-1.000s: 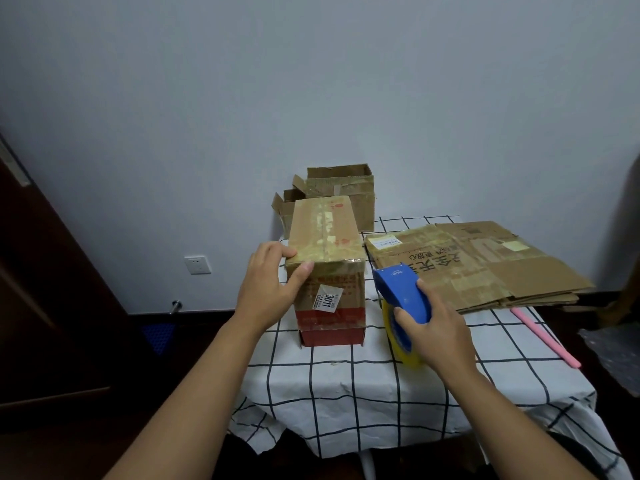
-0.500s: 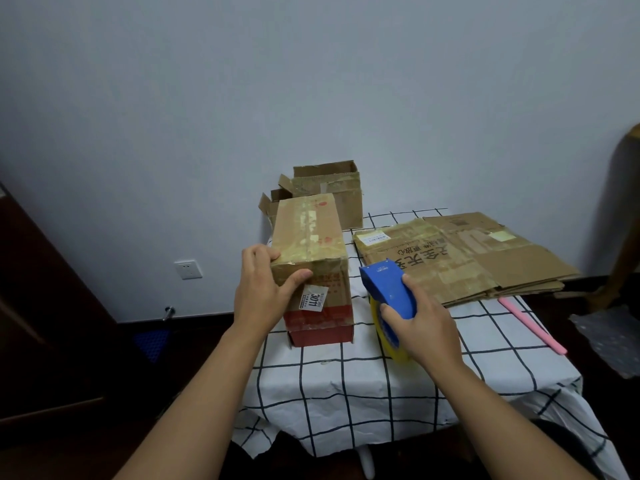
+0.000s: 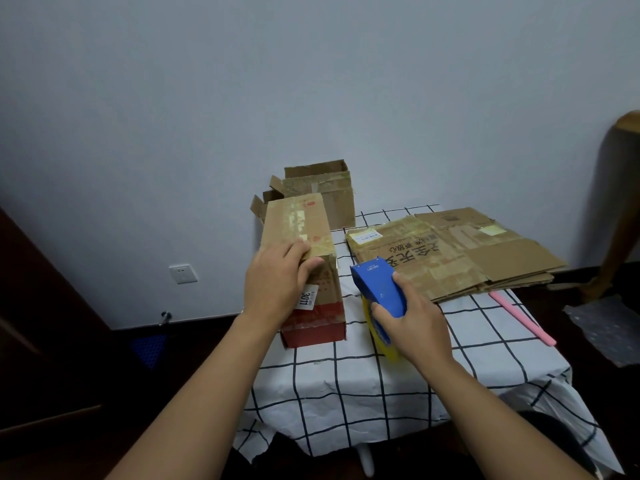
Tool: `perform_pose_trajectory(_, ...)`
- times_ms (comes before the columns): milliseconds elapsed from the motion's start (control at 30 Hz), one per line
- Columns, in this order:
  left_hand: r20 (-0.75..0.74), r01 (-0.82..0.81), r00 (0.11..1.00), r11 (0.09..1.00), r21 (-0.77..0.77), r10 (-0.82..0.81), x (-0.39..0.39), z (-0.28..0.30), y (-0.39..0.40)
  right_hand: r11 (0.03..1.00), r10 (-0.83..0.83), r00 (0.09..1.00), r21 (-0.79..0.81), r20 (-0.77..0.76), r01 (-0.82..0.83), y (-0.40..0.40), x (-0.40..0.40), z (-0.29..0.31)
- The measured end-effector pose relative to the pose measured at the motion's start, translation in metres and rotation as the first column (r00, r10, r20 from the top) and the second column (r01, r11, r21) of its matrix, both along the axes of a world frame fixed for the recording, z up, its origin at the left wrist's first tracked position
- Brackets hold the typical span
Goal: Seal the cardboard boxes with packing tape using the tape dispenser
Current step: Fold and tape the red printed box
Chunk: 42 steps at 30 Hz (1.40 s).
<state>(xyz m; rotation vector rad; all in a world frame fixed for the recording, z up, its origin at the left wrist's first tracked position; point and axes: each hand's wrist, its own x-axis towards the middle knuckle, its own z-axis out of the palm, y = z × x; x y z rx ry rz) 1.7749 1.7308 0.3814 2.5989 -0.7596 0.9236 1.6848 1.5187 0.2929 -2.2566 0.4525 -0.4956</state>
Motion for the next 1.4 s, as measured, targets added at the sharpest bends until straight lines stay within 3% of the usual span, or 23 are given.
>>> perform_pose_trajectory(167, 0.065, -0.004, 0.998, 1.0, 0.025, 0.002, 0.004, -0.006, 0.002, 1.0, -0.001, 1.0, 0.006, 0.002, 0.001, 0.0, 0.0, -0.001)
perform_pose_trajectory(433, 0.04, -0.037, 0.999, 0.998, 0.055, 0.034, -0.002, 0.0, -0.004, 1.0, 0.001, 1.0, -0.001, 0.003, -0.001, -0.001, 0.001, -0.003)
perform_pose_trajectory(733, -0.049, -0.244, 0.966, 0.961, 0.129, 0.252, -0.012, 0.013, -0.033, 1.0, 0.003, 1.0, -0.008, 0.0, -0.003, -0.001, 0.002, -0.003)
perform_pose_trajectory(1133, -0.025, -0.347, 0.937, 0.937, 0.052, 0.348, -0.013, 0.004, -0.051, 1.0, 0.006, 1.0, -0.003, -0.003, -0.006, 0.0, 0.001, -0.001)
perform_pose_trajectory(1400, -0.153, -0.368, 0.919, 0.93, -0.004, 0.363, -0.012, 0.015, -0.056, 1.0, 0.007, 1.0, -0.004, -0.005, -0.007, -0.001, 0.003, -0.001)
